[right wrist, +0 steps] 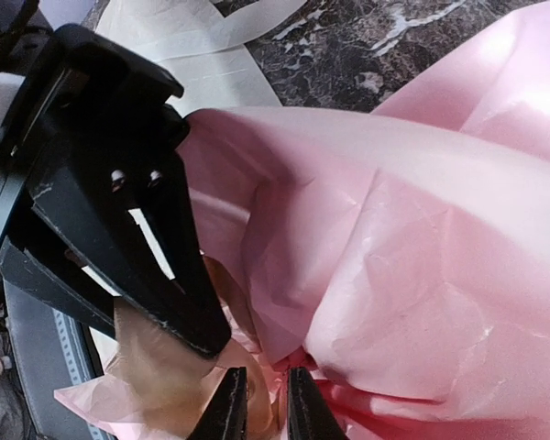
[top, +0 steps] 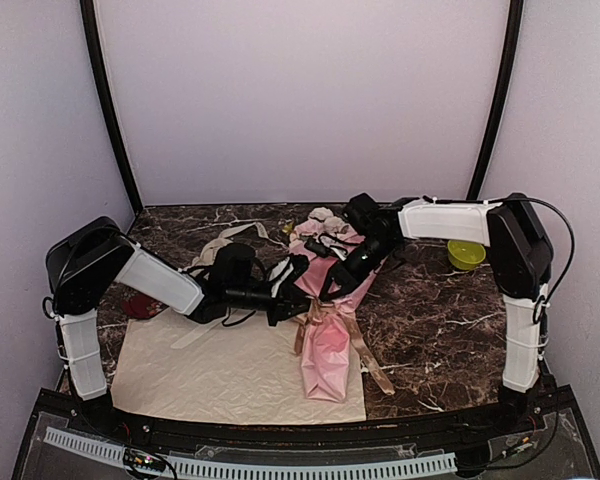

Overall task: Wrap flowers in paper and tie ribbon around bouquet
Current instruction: Cross the half-tied ribbon over the folded bouquet.

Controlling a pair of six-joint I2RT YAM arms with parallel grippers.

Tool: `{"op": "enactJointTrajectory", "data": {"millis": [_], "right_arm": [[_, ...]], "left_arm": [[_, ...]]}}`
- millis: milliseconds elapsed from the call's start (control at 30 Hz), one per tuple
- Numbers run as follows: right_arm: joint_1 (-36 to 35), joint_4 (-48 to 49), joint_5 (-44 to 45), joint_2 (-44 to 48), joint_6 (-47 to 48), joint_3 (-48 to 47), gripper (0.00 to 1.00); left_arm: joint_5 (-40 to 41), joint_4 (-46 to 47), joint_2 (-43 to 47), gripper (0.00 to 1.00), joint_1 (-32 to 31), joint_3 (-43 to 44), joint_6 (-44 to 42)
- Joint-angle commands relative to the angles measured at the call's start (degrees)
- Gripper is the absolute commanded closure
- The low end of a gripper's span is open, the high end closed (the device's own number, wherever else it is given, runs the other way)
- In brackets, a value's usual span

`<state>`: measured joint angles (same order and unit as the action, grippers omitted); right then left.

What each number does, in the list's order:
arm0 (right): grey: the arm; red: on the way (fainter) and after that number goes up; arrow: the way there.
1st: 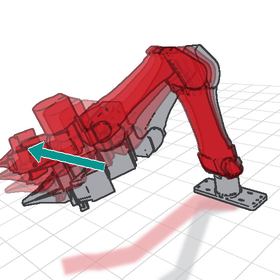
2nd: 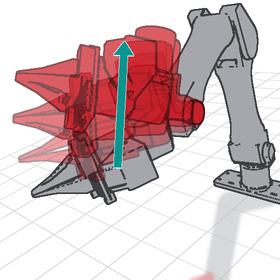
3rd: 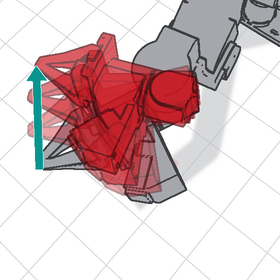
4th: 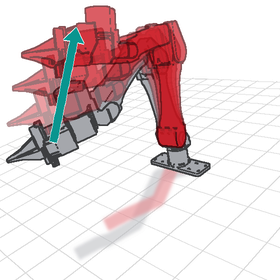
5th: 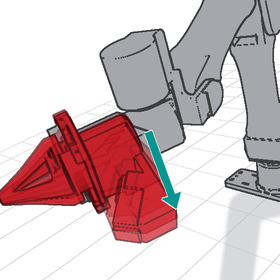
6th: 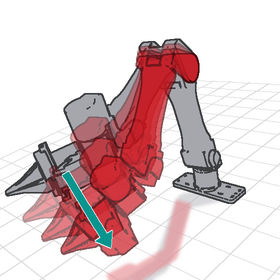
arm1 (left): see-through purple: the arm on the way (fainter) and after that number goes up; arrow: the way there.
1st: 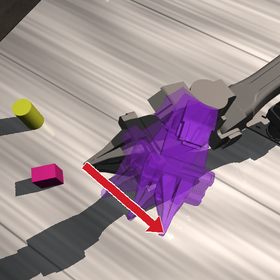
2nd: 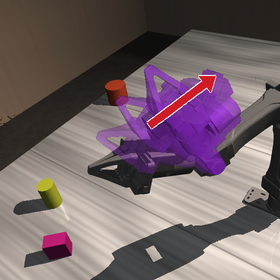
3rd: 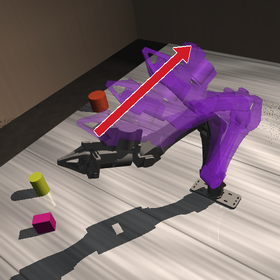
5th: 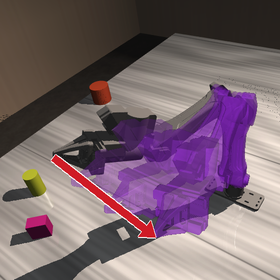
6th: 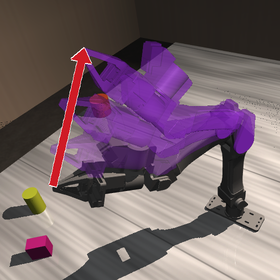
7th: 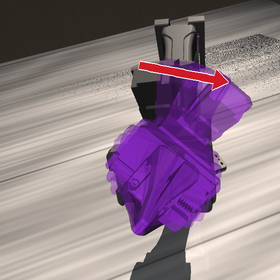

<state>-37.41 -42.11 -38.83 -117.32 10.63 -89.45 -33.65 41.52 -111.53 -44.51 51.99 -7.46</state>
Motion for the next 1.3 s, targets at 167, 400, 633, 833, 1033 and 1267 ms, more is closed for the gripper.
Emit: {"op": "enactJointTrajectory", "data": {"millis": [167, 400, 633, 833, 1033, 1267], "right_arm": [[1.17, 1.36, 0.29, -0.22, -0.66, -2.9, 0.81], [0.68, -2.07, -0.57, -1.86, 2.82, -3.72, 0.78], [0.3, -2.15, -3.52, -2.27, 4.36, -3.83, 0.79], [0.19, -4.85, -5.32, -3.35, 6.94, -3.86, 0.77], [0.23, -4.05, -5.92, -2.91, 7.12, -3.59, 0.74], [-0.11, -3.86, -9.23, -2.58, 8.54, -3.0, 0.73]], "left_arm": [[-3.36, 1.35, 2.19, 0.94, -0.05, -0.69, 0.03], [-4.49, 3.15, 1.88, 0.94, 0.72, -0.96, 2.35], [-6.17, 4.63, 1.23, 0.94, 1.4, -0.98, 4.15], [-8.35, 4.73, 1.22, 0.94, 1.62, -0.87, 4.39], [-10.3, 4.93, 1.13, 0.93, 1.62, -0.79, 4.67], [-7.27, 3.51, 0.87, 0.91, 1.71, -0.54, 3.81]]}}
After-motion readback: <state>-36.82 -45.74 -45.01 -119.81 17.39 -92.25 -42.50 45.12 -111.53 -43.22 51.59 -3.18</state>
